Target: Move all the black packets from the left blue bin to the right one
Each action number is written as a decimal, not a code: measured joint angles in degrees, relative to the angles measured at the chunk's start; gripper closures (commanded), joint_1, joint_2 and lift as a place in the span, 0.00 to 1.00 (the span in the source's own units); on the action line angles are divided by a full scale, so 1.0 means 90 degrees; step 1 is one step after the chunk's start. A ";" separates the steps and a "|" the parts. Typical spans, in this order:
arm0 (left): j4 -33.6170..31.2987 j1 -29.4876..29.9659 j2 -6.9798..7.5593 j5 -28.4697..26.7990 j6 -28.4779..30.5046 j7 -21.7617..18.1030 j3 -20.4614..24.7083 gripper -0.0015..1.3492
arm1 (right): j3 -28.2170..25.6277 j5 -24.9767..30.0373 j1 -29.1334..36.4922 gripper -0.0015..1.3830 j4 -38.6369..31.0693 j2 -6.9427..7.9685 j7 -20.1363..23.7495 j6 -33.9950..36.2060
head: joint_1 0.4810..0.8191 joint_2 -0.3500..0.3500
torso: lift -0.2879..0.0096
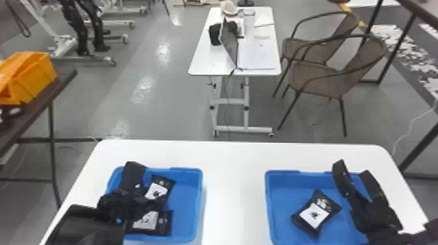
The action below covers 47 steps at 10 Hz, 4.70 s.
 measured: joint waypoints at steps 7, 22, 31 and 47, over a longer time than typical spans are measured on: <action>-0.1409 0.0552 -0.0072 0.0436 -0.0175 -0.1349 -0.0107 0.82 | 0.0083 -0.0193 -0.0055 0.14 0.0081 0.0000 0.0090 0.0030 | 0.63 0.51 | 0.97; 0.0042 -0.1953 -0.0103 0.2954 -0.0916 -0.4228 -0.2391 0.81 | 0.0750 -0.0234 -0.1314 0.10 0.0318 0.0000 0.1198 0.0642 | 0.63 0.26 | 0.97; 0.0607 -0.2295 -0.0371 0.3079 -0.1043 -0.4272 -0.2654 0.81 | 0.0939 -0.0223 -0.1516 0.69 0.0463 -0.0029 0.1487 0.1290 | 0.63 0.27 | 0.97; -0.2477 0.0182 -0.0218 0.3236 0.0349 -0.3452 0.0712 0.12 | -0.0379 -0.0121 -0.1638 0.16 0.3266 -0.0126 0.1216 0.1025 | 0.63 0.44 | 0.97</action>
